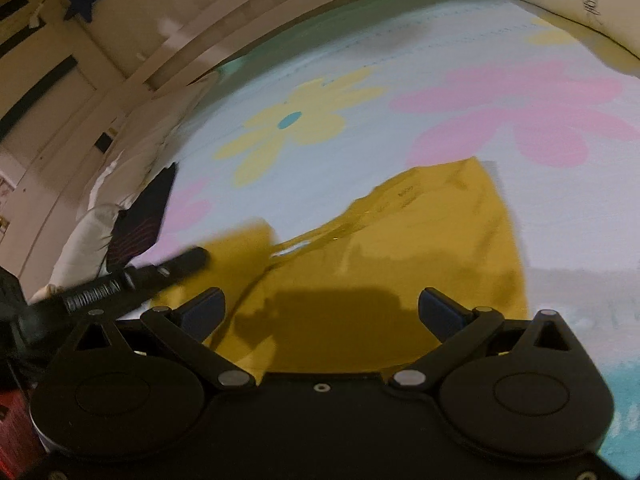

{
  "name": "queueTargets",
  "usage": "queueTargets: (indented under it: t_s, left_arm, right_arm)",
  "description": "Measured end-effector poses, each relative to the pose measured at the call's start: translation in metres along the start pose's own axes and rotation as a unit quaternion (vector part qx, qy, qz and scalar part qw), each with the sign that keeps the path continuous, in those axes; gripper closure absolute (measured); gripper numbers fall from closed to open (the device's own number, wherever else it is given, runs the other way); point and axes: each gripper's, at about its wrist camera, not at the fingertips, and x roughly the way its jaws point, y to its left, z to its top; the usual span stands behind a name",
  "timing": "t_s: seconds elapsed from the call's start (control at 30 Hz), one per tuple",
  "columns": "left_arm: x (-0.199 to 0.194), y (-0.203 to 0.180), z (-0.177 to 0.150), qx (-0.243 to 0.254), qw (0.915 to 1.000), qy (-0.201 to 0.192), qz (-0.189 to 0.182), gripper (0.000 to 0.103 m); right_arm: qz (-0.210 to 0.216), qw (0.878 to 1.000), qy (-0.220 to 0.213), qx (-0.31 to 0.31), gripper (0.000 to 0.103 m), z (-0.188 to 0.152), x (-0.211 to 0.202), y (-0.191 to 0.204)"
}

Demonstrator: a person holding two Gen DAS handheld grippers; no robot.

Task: Fold small clothes
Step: 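Grasp the sleeve with the left tool and lay it across the body, then open the left tool and withdraw from the folded sleeve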

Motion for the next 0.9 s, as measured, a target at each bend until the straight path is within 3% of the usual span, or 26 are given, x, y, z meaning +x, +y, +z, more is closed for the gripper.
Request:
queueTargets:
  t_s: [0.17, 0.3, 0.4, 0.5, 0.57, 0.6, 0.67, 0.73, 0.87, 0.9]
  left_arm:
    - [-0.016, 0.015, 0.008, 0.015, 0.9993, -0.022, -0.026, 0.045]
    - [-0.019, 0.041, 0.014, 0.01, 0.9991, -0.023, 0.035, 0.045]
    - [-0.016, 0.074, 0.009, -0.017, 0.995, 0.013, 0.097, 0.045]
    - [-0.016, 0.105, 0.001, -0.035, 0.9896, 0.04, 0.134, 0.045]
    - [-0.014, 0.12, -0.001, -0.039, 0.9858, 0.061, 0.151, 0.045]
    - [-0.012, 0.129, -0.003, -0.045, 0.9848, 0.075, 0.15, 0.045]
    - [-0.016, 0.136, -0.004, -0.05, 0.9879, 0.065, 0.132, 0.045]
    - [-0.017, 0.137, -0.001, -0.048, 0.9882, 0.069, 0.128, 0.045]
    - [-0.017, 0.138, -0.001, -0.05, 0.9885, 0.065, 0.126, 0.045]
    - [-0.019, 0.139, -0.004, -0.047, 0.9886, 0.066, 0.127, 0.045]
  right_arm:
    - [-0.015, 1.0, 0.0, 0.003, 0.0, 0.001, 0.004, -0.006]
    - [-0.021, 1.0, 0.004, -0.008, 0.0, 0.002, 0.012, -0.001]
    - [-0.02, 0.999, 0.007, -0.038, 0.0, -0.001, 0.017, 0.01]
    - [-0.028, 0.995, 0.01, -0.099, 0.001, -0.007, 0.027, 0.034]
    - [-0.055, 0.987, 0.008, -0.153, 0.001, -0.013, 0.034, 0.056]
    - [-0.084, 0.978, -0.001, -0.191, 0.001, -0.019, 0.038, 0.071]
    - [-0.13, 0.957, -0.017, -0.26, 0.001, -0.031, 0.047, 0.095]
    - [-0.145, 0.936, -0.013, -0.32, 0.003, -0.043, 0.062, 0.114]
    - [-0.134, 0.929, 0.019, -0.343, 0.008, -0.055, 0.088, 0.127]
    - [-0.141, 0.927, 0.026, -0.347, 0.015, -0.055, 0.095, 0.128]
